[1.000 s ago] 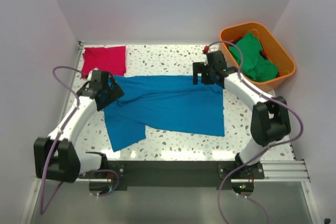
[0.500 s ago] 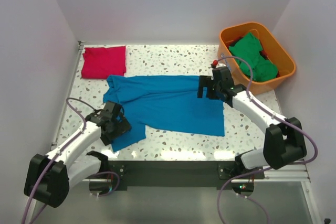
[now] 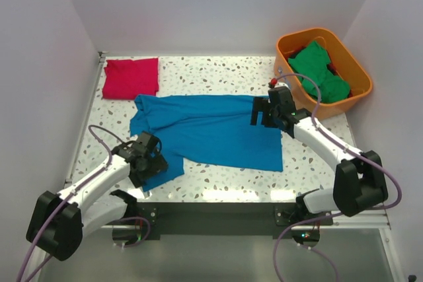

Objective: Fold and stack the t-shirts
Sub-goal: Fold the tshirt

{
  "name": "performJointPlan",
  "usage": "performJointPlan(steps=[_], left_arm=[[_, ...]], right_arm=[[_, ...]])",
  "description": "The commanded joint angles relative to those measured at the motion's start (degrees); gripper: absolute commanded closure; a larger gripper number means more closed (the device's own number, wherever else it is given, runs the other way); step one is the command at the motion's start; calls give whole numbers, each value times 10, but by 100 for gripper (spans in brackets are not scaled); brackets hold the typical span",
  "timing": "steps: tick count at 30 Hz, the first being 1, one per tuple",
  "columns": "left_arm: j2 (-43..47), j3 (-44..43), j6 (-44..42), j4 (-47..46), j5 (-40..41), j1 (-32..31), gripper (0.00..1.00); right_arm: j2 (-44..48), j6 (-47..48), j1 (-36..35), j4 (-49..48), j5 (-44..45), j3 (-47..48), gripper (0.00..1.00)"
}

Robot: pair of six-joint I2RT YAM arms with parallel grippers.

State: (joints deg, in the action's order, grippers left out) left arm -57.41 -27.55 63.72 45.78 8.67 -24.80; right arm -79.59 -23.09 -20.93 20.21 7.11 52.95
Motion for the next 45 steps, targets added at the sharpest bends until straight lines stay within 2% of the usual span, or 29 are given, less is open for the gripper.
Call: performJointPlan(steps=[1, 4, 5, 6, 7, 14, 17, 21, 24, 28, 33, 38, 42, 43, 45], left_arm=[[-19, 14, 25, -7, 6, -7, 9], [-2, 19, 29, -7, 9, -7, 31], [3, 19, 28, -7, 9, -7, 44], [5, 21, 29, -7, 9, -7, 50], [-1, 18, 26, -6, 9, -7, 65], [0, 16, 18, -5, 3, -7, 100], [11, 9, 20, 3, 6, -7, 100], [32, 0, 18, 19, 10, -7, 100], [42, -10, 12, 25, 9, -7, 100], [45, -19, 1, 32, 2, -7, 100], [56, -28, -6, 48, -5, -7, 100], [58, -34, -13, 39, -18, -7, 100], [45, -35, -11, 7, -30, -7, 100], [43, -36, -11, 5, -31, -7, 100], [45, -49, -12, 6, -26, -7, 100]], right_arm=[[31, -18, 0, 20, 36, -10, 1], [48, -30, 0, 40, 65, -20, 1], [52, -35, 0, 45, 69, -24, 1], [57, -38, 0, 50, 70, -27, 1], [68, -41, 0, 60, 77, -32, 1], [90, -64, 0, 92, 93, -56, 1], [130, -96, -1, 120, 93, -79, 1], [193, -158, 0, 205, 112, -112, 1], [231, -194, 0, 235, 85, -139, 1], [262, -242, -1, 237, 43, -190, 1], [278, -269, 0, 238, 40, -227, 7], [242, -288, 0, 174, 22, -262, 13], [198, -283, 0, 113, 10, -272, 33], [192, -285, 0, 103, 10, -275, 42], [181, -283, 0, 85, 18, -276, 52]])
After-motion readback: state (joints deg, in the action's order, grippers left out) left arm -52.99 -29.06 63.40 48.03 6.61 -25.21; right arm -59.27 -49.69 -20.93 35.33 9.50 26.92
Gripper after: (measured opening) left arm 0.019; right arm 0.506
